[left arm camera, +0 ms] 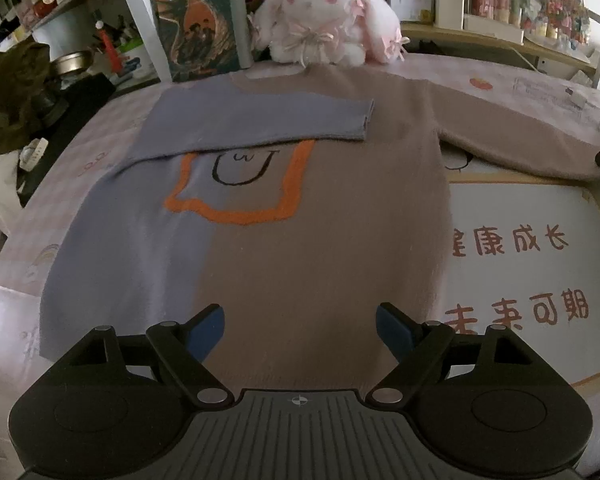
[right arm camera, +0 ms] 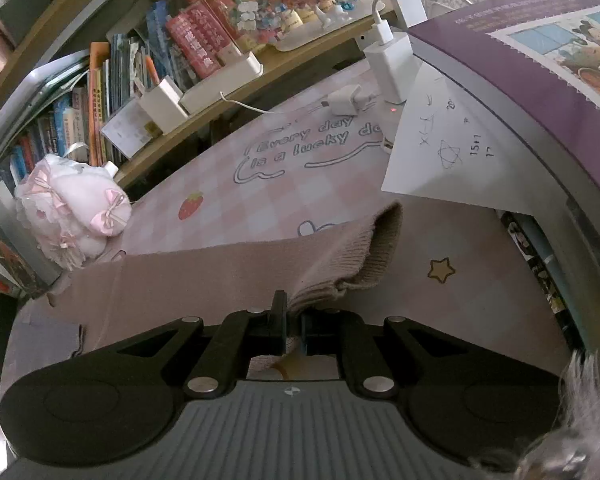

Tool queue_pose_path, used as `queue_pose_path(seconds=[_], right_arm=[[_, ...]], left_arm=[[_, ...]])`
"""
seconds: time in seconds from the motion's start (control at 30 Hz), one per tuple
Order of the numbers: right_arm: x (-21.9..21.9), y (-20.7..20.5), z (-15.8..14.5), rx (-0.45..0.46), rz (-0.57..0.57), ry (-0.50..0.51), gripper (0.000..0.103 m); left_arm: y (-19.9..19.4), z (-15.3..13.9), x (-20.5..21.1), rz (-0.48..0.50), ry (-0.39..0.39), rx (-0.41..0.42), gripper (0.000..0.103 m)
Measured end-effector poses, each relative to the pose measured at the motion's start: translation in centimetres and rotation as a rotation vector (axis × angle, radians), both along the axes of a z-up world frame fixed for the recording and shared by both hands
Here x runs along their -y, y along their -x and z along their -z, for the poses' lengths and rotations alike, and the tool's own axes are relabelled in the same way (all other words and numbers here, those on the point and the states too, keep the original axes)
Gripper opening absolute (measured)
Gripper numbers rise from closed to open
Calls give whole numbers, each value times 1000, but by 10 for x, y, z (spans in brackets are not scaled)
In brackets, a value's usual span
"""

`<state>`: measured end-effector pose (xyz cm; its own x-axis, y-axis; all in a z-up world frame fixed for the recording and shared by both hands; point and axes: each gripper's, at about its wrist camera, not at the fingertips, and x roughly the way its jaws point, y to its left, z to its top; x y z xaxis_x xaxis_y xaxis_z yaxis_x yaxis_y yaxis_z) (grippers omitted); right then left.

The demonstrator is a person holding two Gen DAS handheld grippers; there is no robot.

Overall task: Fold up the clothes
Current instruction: 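Grasp the beige sleeve cuff with the right gripper, then lift the beige sleeve and fold it across the sweater body with the right gripper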

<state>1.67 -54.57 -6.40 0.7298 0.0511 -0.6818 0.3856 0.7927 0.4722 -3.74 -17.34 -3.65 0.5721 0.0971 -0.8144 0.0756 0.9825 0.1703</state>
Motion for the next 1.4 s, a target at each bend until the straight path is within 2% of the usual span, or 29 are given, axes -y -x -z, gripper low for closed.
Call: queue_pose_path(seconds=[0.5, 0.83, 1.07, 1.4], right_arm=[[-4, -2, -16, 51, -26, 7, 6], [-28, -7, -39, 112, -46, 31, 6], [-71, -13, -56, 134, -41, 84, 6], [-171, -37, -101, 185, -45, 181, 5]], left_arm=[[-4, -1, 3, 34, -20, 8, 85], [-11, 0, -16, 60, 32, 32, 85], [-20, -4, -50, 150, 71, 80, 85], [-38, -16, -124, 285, 141, 136, 85]])
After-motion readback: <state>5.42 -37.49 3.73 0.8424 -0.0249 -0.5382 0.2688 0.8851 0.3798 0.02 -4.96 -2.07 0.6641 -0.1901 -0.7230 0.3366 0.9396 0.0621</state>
